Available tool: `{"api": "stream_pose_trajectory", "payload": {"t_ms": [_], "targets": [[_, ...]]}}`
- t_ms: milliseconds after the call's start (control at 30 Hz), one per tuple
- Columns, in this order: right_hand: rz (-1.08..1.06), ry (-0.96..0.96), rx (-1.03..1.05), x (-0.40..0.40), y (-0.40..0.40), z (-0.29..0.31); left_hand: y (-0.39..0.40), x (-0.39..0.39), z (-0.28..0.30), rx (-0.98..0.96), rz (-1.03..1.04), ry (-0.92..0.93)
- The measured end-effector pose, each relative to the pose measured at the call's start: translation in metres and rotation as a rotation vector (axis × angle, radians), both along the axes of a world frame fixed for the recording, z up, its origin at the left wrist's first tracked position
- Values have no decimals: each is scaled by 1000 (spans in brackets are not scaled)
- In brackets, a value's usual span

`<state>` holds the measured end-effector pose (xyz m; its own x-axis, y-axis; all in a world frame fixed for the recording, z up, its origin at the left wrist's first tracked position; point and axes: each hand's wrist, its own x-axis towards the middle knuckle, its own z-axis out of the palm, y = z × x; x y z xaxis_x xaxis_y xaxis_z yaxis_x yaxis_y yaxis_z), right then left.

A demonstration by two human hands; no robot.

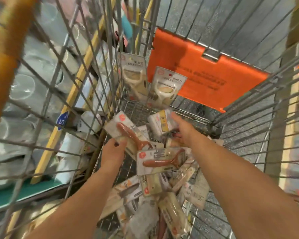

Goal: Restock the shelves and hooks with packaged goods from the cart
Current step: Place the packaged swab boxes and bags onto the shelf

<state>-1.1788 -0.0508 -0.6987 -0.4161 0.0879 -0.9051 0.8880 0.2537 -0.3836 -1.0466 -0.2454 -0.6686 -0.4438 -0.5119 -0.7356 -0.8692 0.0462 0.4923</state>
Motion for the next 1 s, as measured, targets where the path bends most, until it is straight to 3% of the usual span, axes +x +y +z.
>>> {"api": "stream_pose_trajectory", "payload": {"t_ms": [100,167,267,367,433,600,700,833,933,1000], "targets": [[32,-21,11,0,-9,-10,8,0,5,118,94,17],[-23,-4,15,0,-9,-17,14,-3,13,245,207,131],[-153,21,-15,2,1,-12,24,2,18,134,159,257],[-167,82,-83,11,15,7,32,0,31,47,116,261],[-96,61,-216,25,18,26,34,-3,33,177,106,312],[123,-20,-306,51,9,44,43,-12,44,583,99,147],[161,-80,-306,51,4,46,40,-7,34,616,48,64],[146,37,-132,30,4,29,33,7,23,622,112,78],[410,211,162,16,22,20,30,17,18,677,296,96],[709,174,208,13,38,12,29,22,15,666,363,68]]}}
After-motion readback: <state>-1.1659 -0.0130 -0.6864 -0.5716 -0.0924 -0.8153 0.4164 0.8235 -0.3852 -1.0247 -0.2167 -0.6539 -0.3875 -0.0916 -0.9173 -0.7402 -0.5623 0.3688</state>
